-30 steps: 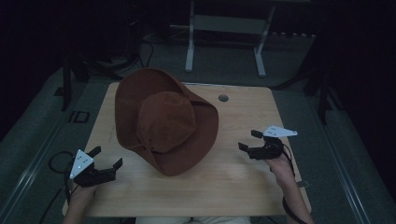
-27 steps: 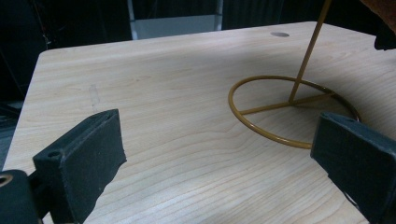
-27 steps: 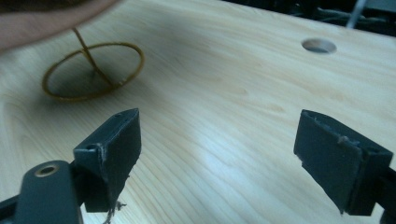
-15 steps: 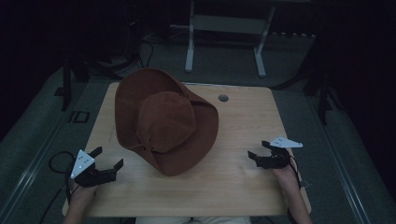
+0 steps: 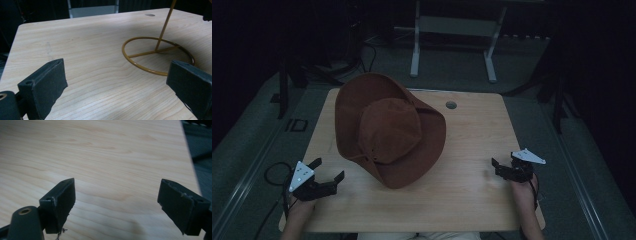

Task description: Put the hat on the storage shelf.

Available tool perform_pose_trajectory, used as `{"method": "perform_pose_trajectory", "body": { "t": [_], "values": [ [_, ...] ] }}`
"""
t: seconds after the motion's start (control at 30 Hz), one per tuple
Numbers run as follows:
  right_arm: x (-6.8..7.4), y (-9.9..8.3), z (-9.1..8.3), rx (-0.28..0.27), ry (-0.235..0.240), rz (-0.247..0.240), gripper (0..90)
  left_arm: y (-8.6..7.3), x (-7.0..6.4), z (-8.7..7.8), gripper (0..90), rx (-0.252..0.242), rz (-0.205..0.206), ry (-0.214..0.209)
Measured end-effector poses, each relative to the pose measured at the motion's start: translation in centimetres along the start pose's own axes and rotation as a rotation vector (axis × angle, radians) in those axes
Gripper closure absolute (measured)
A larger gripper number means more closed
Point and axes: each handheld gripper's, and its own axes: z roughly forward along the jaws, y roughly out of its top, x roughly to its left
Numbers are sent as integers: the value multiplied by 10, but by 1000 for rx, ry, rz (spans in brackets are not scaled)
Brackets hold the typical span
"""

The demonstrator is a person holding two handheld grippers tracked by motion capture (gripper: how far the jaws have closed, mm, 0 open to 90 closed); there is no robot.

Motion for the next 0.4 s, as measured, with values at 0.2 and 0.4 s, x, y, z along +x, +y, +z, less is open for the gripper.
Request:
{"method": "perform_pose_trajectory", "body": {
  "t": [0.2, 0.4],
  "values": [
    [-3, -2, 1, 8, -62, 1, 146, -1, 1, -2, 31, -4, -8, 20],
    [-4, -3, 2, 3, -55, 2, 147, -1, 1, -1, 31, -3, -9, 22]
  ]
}}
